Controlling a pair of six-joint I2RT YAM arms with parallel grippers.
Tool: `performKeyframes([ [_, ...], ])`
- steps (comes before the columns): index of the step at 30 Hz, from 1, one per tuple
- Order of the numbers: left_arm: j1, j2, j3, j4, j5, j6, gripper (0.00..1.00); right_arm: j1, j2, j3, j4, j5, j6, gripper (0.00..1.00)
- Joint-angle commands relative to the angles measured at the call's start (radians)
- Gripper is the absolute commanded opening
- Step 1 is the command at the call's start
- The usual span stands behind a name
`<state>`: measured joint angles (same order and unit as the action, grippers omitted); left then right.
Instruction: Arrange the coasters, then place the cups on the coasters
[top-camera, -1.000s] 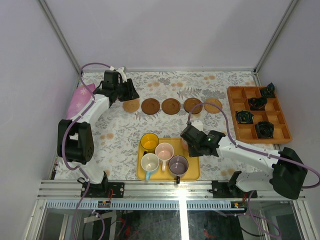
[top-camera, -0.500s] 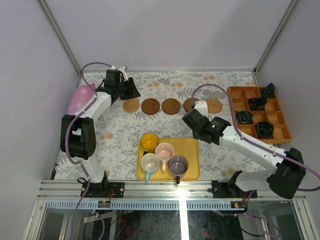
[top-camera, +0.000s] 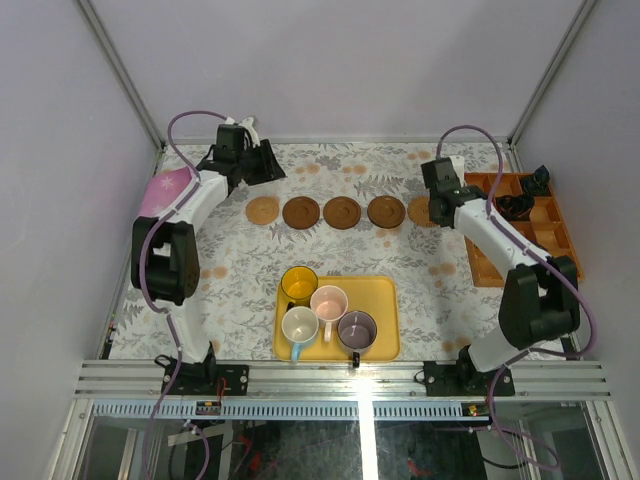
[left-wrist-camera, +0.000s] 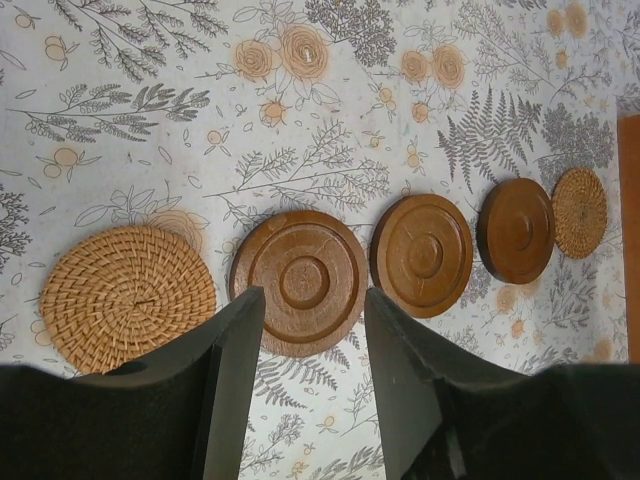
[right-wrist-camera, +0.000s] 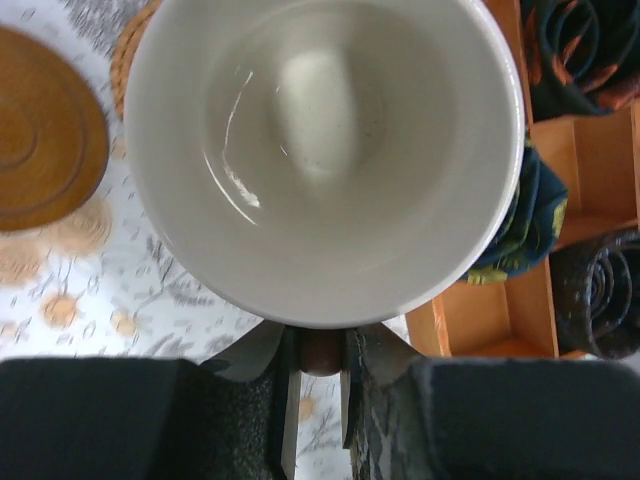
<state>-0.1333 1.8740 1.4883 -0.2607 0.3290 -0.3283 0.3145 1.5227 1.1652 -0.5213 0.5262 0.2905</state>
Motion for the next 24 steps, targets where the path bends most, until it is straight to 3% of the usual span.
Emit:
performKeyframes([
  [1,0.001,0.03,0.053,0.043,-0.011,-0.027,0.44,-0.088,0.066,0.124,0.16,-0.045,-0.094,0.0],
  [15,0.006,0.139,0.156,0.028,-0.009,-0.053,0.44,-0.163,0.252,0.196,0.288,-0.349,-0.15,0.0],
  [24,0.006,0.143,0.137,0.041,-0.013,-0.073,0.45,-0.164,0.259,0.204,0.232,-0.39,-0.163,0.0],
])
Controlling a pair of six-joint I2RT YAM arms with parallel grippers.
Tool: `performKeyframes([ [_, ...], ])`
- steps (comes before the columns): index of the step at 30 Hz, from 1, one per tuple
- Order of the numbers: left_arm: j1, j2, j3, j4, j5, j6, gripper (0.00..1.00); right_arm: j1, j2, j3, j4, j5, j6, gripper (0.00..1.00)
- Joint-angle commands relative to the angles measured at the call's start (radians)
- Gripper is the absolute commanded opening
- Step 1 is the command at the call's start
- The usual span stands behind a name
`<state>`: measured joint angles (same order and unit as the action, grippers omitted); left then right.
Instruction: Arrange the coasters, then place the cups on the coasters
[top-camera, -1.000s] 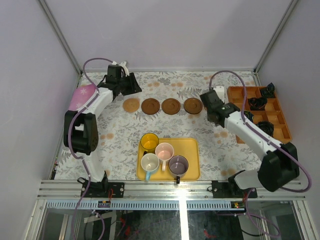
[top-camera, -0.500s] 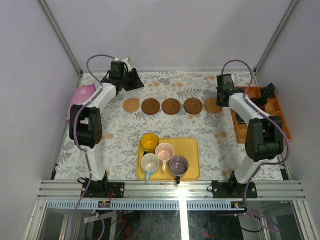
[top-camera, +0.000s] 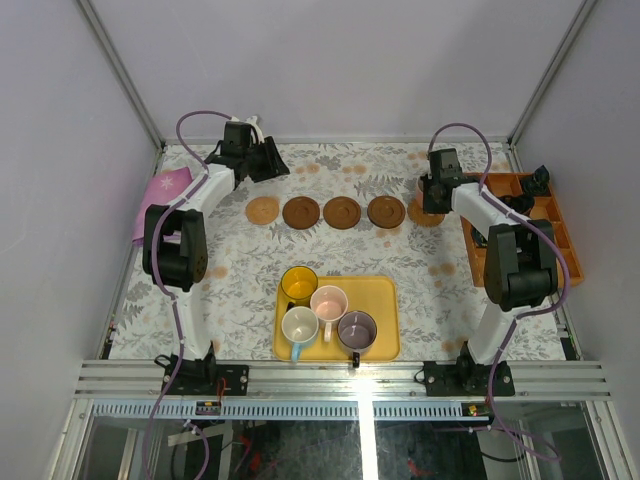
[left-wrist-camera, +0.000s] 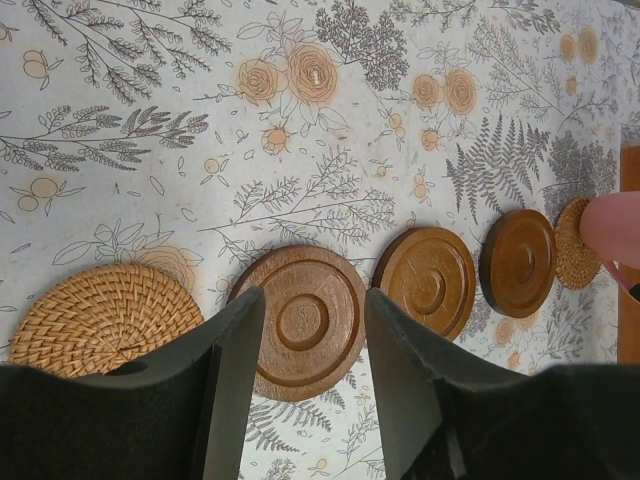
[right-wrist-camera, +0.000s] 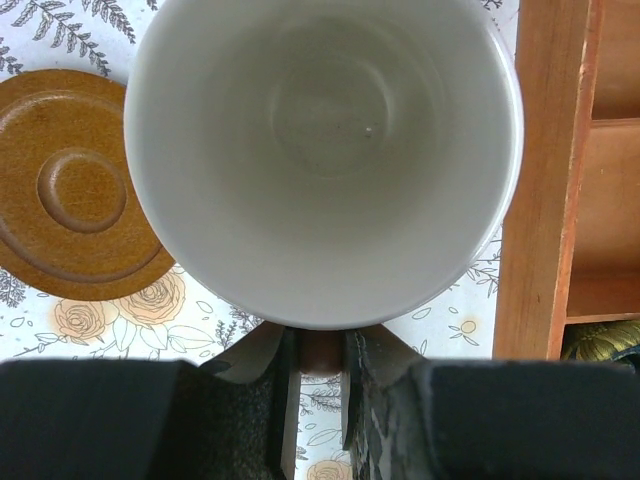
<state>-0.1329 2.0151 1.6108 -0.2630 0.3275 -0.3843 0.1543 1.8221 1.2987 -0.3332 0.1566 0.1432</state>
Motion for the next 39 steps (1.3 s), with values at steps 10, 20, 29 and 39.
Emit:
performKeyframes([
  [10,0.006,0.009,0.021,0.04,-0.009,-0.016,0.45,-0.003,-0.072,0.044,0.011,-0.027,0.015,0.0],
  [20,0.007,0.008,0.02,0.039,-0.007,-0.009,0.44,-0.003,-0.105,0.007,0.002,-0.018,0.029,0.0],
  [29,0.006,0.008,0.015,0.039,-0.001,-0.011,0.44,-0.004,-0.115,-0.008,-0.01,-0.012,0.028,0.0],
  [39,0.006,0.014,0.016,0.039,0.001,-0.016,0.45,-0.004,-0.106,-0.024,-0.01,-0.019,0.032,0.0],
])
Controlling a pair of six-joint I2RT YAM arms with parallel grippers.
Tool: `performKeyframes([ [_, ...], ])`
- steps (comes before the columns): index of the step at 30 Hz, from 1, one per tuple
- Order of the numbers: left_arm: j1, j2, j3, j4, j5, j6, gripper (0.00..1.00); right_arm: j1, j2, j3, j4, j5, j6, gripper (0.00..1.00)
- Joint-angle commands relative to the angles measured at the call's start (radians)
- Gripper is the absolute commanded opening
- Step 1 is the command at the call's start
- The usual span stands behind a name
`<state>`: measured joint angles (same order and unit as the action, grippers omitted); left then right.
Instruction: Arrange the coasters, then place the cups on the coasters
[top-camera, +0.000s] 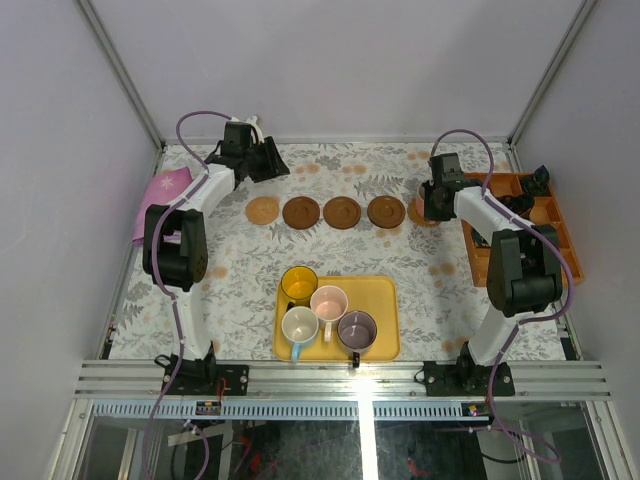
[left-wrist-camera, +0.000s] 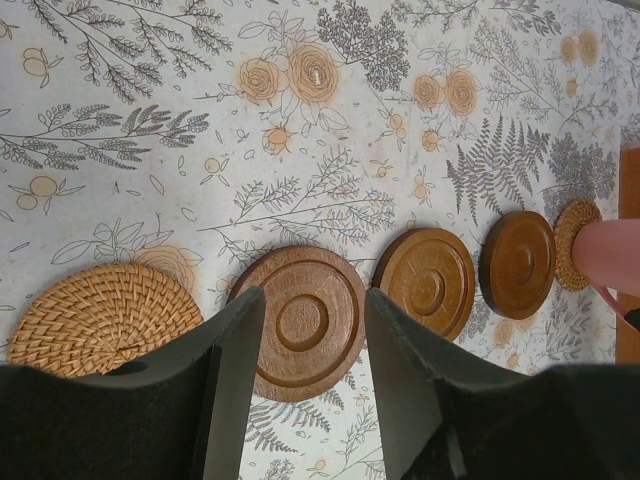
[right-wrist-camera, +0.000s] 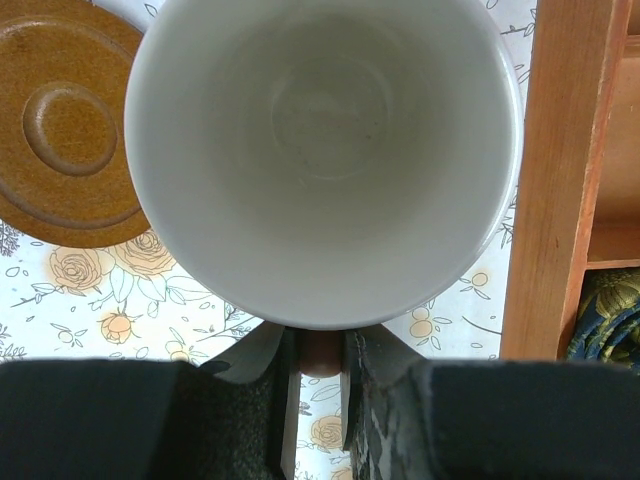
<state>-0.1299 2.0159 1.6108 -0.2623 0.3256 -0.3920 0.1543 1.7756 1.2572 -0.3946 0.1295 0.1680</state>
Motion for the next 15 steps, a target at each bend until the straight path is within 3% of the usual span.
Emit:
performKeyframes([
  [1,0.003,0.015,0.016,0.038,0.004,-0.008,0.44,-0.003,-0.057,0.018,0.051,0.008,0.007,0.0],
  [6,0.004,0.016,0.017,0.037,0.006,-0.008,0.45,-0.003,-0.043,0.029,0.041,0.009,0.016,0.0],
  [10,0.004,0.017,0.017,0.032,0.006,-0.004,0.45,-0.003,-0.038,0.032,0.036,0.014,0.028,0.33],
  [15,0.004,0.017,0.015,0.028,0.005,0.001,0.45,-0.004,-0.043,0.028,0.033,0.026,0.036,0.53],
])
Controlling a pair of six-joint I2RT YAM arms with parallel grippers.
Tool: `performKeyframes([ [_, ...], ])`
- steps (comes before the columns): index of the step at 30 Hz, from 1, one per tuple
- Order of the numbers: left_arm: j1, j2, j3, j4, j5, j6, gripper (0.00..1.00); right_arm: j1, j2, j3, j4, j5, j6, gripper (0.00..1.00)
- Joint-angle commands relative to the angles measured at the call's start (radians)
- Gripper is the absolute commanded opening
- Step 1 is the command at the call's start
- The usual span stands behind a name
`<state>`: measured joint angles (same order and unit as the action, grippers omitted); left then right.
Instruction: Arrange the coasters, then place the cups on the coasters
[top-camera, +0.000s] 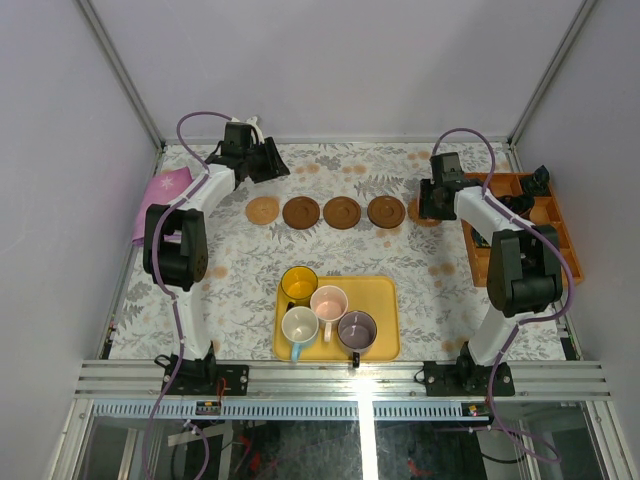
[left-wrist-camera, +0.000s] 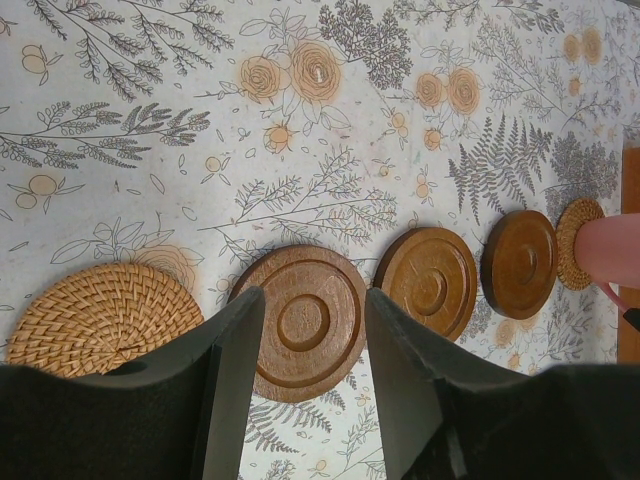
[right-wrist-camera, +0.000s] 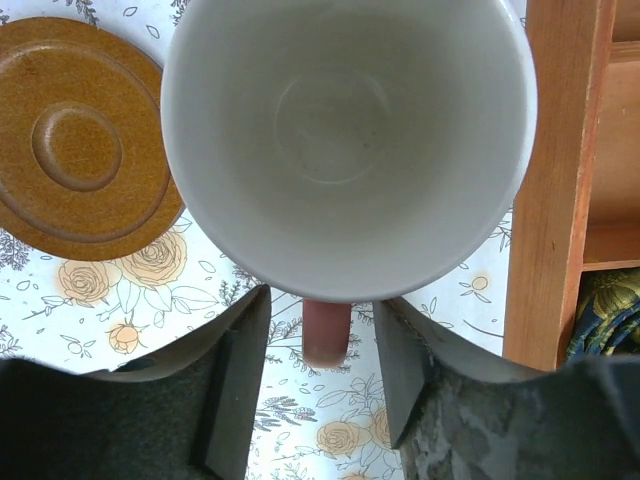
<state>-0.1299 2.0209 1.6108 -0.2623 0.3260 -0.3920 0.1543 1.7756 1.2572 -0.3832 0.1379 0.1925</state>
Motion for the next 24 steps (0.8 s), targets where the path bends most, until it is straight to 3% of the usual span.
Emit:
performKeyframes([
  [1,0.004,0.013,0.014,0.028,0.005,0.001,0.45,-0.003,-0.043,0.027,0.019,0.019,0.013,0.56],
  [8,0.003,0.013,0.011,0.028,0.007,0.003,0.45,-0.004,-0.059,0.011,-0.003,0.029,0.025,0.67],
  [11,0.003,0.011,0.009,0.028,0.007,0.004,0.45,-0.003,-0.074,-0.006,-0.006,0.045,0.029,0.68],
  [18,0.003,0.012,0.002,0.028,0.023,0.0,0.45,-0.003,-0.093,-0.013,-0.005,0.109,0.034,0.55],
  [24,0.003,0.003,-0.008,0.031,0.025,0.001,0.45,-0.004,-0.091,-0.016,-0.016,0.106,0.032,0.51],
])
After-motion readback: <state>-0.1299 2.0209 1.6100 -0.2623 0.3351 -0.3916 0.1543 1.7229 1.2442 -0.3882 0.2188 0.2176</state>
